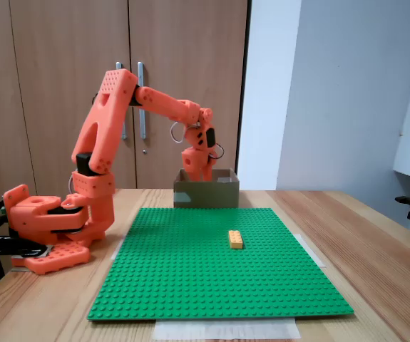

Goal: Pick the red lego block and put it in the box.

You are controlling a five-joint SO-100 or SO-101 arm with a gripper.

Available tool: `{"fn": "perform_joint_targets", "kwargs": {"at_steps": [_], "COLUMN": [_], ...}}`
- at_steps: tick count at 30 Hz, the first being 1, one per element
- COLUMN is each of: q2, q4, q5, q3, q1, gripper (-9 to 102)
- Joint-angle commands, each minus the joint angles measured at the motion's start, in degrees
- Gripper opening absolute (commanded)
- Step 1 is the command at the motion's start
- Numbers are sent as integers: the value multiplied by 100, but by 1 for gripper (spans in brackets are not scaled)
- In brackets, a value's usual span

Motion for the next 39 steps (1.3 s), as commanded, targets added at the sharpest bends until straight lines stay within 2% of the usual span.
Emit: {"fn": "perform_joint_targets", "kwargs": {"at_steps": [1, 23, 35, 37, 39], "q2": [9, -185, -185, -185, -176], "q4": [-123, -606, -545, -519, -475], "q5": [35, -97, 158, 202, 299], "q3": [-237, -193, -158, -149, -123], "q1": [-18, -18, -123, -132, -132], "gripper": [-1, -1, -1, 2, 12]}}
